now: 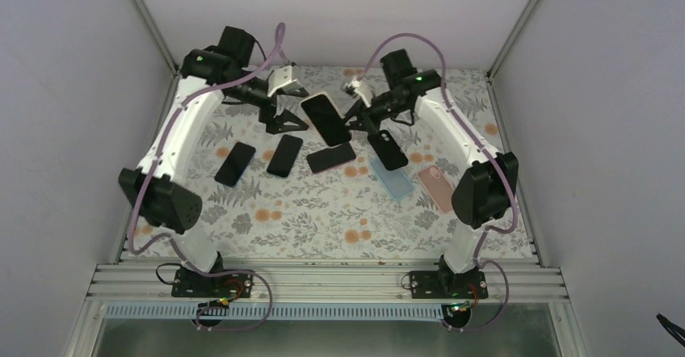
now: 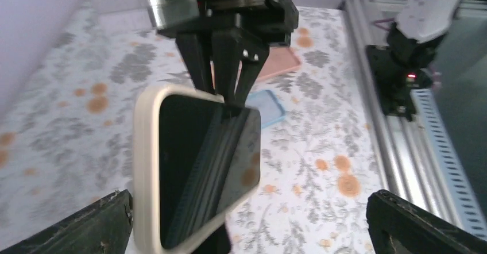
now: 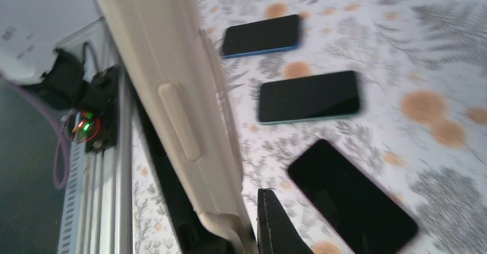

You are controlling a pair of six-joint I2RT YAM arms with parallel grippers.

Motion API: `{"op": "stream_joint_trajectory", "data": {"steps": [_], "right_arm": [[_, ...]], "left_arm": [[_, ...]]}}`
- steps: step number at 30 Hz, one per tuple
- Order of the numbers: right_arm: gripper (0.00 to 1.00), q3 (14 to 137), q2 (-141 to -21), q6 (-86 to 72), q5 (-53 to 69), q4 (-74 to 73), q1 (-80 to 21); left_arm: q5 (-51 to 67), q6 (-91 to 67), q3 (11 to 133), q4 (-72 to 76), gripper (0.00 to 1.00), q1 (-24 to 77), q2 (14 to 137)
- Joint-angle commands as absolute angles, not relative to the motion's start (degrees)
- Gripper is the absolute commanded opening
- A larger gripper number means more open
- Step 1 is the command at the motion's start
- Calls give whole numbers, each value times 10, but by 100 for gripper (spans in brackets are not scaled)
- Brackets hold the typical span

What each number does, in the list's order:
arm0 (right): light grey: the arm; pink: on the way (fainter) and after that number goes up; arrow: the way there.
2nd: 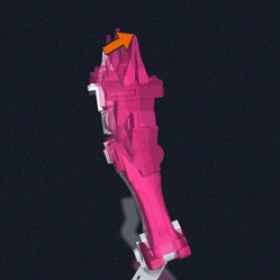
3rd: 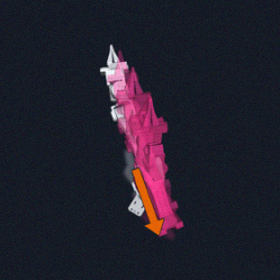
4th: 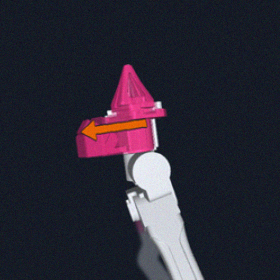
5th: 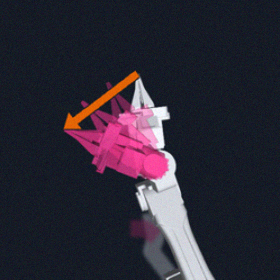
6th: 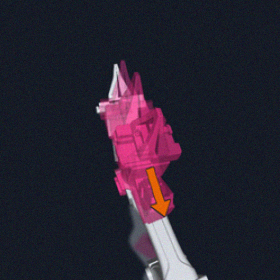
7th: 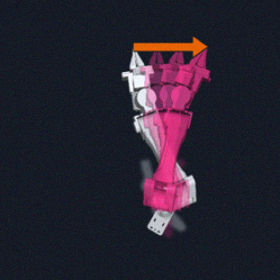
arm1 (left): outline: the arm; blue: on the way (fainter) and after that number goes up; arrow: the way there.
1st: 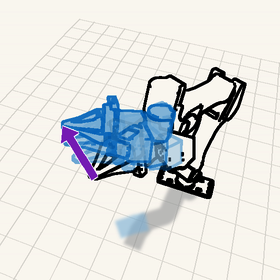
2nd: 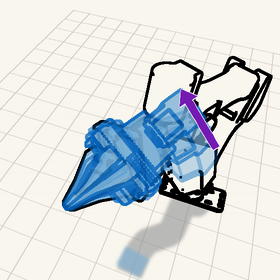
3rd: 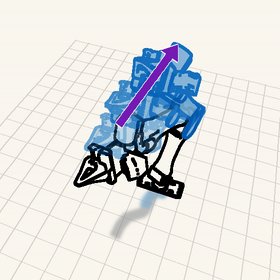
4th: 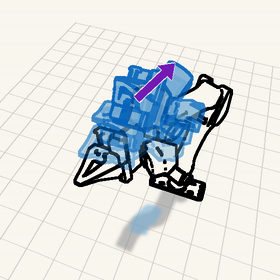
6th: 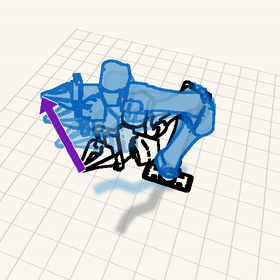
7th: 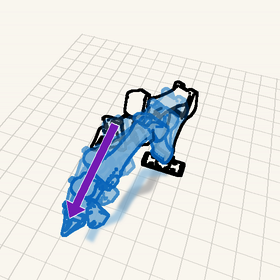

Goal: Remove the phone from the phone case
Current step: Remove the phone case from the phone.

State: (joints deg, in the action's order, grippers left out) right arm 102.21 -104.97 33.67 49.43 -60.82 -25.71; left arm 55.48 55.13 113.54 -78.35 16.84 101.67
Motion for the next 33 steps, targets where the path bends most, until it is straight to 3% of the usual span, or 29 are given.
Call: {"op": "stream_joint_trajectory", "data": {"steps": [1, 7, 10, 19, 25, 33], "right_arm": [[4, 1009, -1016, 219, 464, -523, -198], [4, 1041, -1035, 38, 390, -471, -169], [4, 1031, -1025, -35, 373, -429, -171], [3, 1024, -1005, -104, 255, -378, -204], [3, 1011, -994, -102, 235, -367, -204], [3, 981, -976, -91, 219, -346, -203]], "left_arm": [[490, 468, 1080, -640, 100, 163, 922], [157, 342, 826, -183, 100, 251, 771], [73, 326, 767, -62, 100, 312, 768], [-4, 283, 817, 10, 100, 436, 933], [-47, 247, 874, 0, 100, 437, 993], [-10, 224, 857, -2, 100, 415, 984]]}}
